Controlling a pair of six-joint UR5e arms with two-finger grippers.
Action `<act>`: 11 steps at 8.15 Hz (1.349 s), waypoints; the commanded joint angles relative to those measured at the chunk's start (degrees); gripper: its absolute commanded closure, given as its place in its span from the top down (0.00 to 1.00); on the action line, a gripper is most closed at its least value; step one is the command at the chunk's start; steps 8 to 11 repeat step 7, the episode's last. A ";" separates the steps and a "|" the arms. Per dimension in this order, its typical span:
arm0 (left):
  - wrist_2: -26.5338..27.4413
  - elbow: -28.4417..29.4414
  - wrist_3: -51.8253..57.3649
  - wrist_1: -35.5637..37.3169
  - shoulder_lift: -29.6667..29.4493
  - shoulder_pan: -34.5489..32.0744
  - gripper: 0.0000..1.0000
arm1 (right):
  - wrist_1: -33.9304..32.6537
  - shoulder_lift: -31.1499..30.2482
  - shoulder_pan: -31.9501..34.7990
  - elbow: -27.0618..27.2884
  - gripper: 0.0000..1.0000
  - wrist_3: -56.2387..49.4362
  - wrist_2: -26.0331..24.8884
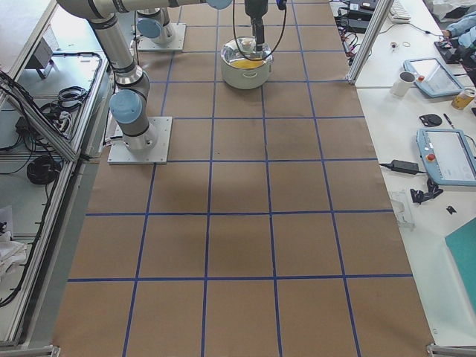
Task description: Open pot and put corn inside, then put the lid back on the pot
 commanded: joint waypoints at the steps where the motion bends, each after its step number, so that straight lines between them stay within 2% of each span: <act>1: 0.02 0.34 0.27 0.94 -0.14 0.25 1.00 | -0.56 0.44 0.07 0.02 1.00 -0.77 -0.10; 11: -0.25 1.05 0.27 0.68 0.13 0.78 1.00 | -1.09 0.62 0.07 0.02 1.00 -0.95 0.08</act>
